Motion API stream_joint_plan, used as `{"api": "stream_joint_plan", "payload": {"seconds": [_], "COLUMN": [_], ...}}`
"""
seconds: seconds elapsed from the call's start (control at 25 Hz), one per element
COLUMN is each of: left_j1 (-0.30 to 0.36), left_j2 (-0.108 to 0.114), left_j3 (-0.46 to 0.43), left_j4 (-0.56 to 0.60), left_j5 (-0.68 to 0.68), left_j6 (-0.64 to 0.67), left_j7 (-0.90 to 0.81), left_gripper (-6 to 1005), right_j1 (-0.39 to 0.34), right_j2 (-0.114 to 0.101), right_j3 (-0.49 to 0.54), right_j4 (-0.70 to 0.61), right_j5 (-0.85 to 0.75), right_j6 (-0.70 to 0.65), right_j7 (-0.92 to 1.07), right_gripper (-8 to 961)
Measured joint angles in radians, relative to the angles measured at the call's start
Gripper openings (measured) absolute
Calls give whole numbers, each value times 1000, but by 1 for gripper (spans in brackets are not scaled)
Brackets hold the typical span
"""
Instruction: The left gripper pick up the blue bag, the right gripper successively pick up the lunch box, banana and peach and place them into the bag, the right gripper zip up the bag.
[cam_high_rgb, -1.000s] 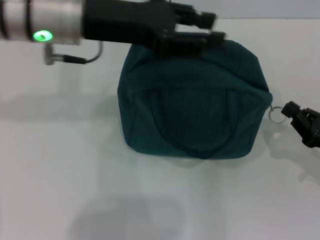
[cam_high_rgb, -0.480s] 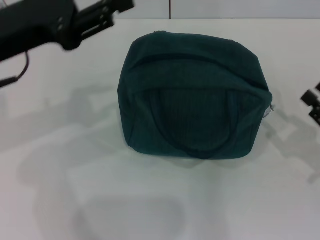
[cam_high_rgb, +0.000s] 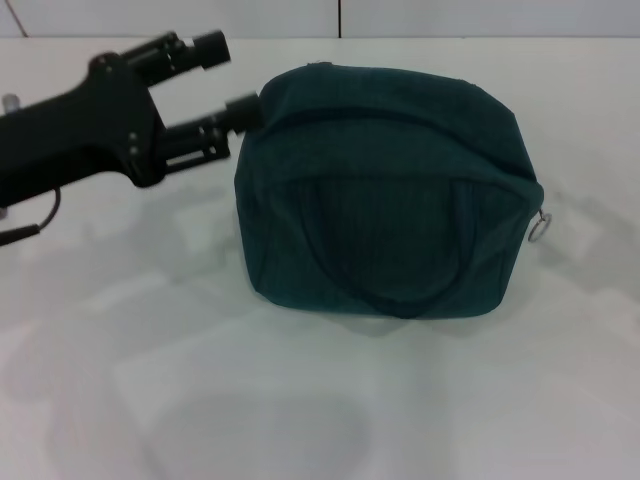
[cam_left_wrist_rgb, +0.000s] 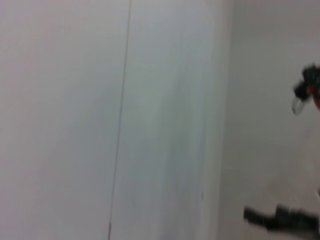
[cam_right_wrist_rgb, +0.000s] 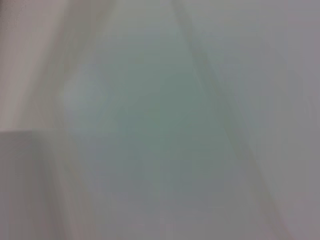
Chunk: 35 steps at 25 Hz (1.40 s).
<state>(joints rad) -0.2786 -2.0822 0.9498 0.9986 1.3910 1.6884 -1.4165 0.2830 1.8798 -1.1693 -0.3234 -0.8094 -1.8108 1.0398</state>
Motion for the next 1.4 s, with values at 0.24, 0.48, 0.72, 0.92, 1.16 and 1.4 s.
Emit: {"api": "stream_joint_plan", "payload": {"seconds": [0.24,0.48,0.72,0.92,1.16,1.4], "left_j1": [-9,-20,-39,-39,-44,-41], "left_j2": [-1,2,1,1,2,1], "left_j3": [2,3,6,5,6,6], "left_j4": [-8,-9,-28,-48,-68,-79], "left_j5": [65,63,80,81,94,99], "left_j6": [24,69,79,80,80,83], "left_j7": [25,24,17,22,21,23], "left_gripper": [749,800,791,791,791,791], "right_j1": [113,276,339,355,351,346], "right_j2": [-66,-80,-57,-39,-16,3], "right_j3": [7,10,10,10,6,7], "right_j4": [-183,-200,-205,-206,-244,-286], "right_j5": [-230,-444,-538,-554,-568,-601], "right_j6": [-60,-120,-117,-111,-104,-101], "right_j7": [281,396,409,411,405,410], "right_gripper": [747,747,747,747,747,747]}}
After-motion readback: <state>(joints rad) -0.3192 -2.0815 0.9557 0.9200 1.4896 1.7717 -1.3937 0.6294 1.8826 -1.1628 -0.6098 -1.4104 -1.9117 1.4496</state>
